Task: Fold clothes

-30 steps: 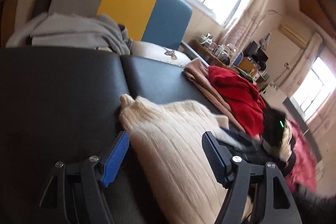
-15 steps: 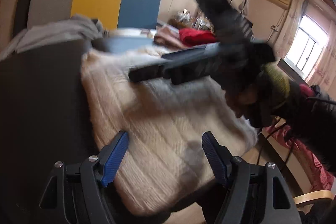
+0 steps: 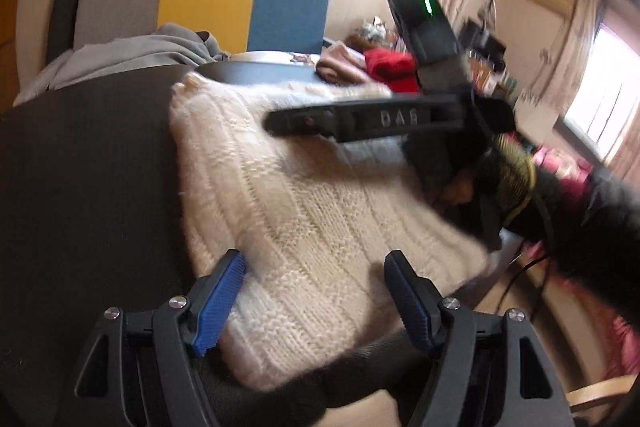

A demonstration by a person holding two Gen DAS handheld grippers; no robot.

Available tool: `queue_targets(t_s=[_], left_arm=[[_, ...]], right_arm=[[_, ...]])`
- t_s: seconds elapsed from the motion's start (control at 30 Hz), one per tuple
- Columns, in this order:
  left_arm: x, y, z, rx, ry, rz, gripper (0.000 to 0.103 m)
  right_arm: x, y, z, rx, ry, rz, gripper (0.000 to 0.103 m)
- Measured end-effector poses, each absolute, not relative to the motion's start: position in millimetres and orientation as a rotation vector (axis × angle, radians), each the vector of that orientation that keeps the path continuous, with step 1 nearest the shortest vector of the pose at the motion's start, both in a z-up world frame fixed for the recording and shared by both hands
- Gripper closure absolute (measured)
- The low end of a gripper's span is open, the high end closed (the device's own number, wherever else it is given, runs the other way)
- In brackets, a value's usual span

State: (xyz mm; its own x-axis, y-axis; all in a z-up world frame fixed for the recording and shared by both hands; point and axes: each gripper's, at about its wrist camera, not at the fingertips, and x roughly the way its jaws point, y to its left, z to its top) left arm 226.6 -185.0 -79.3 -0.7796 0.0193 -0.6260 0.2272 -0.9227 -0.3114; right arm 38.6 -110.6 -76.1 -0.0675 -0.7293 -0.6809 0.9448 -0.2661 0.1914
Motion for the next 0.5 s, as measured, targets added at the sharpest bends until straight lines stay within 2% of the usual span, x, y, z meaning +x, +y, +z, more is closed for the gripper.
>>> queue_targets(t_s=[0.1, 0.2, 0.3, 0.37, 0.5], left_arm=[[246.4, -215.8, -60.2, 0.883, 0.757, -2.801, 0.027], [256.7, -260.4, -63.7, 0.804, 1.091, -2.746, 0.021], [248.6, -300.3, -79.2, 0.813, 1.386, -2.668, 0.02], [235.7, -315.9, -89.3, 0.841, 1.475, -2.655, 0.019], [204.6, -330.8, -105.7, 0.927, 1.552, -2.676, 0.019]], right_arm=[[36.7, -97.5, -49.3, 0.86, 0.301, -1.674, 0.0], [25.5, -55.4, -25.0, 0.875, 0.089, -1.65, 0.0], [3.3, -3.2, -29.1, 1.004, -0.141, -1.592, 0.0], [-7.5, 30.3, -45.6, 1.087, -0.232, -1.584, 0.0], [-13.8, 51.7, -82.7, 1.238, -0.26, -1.533, 0.0]])
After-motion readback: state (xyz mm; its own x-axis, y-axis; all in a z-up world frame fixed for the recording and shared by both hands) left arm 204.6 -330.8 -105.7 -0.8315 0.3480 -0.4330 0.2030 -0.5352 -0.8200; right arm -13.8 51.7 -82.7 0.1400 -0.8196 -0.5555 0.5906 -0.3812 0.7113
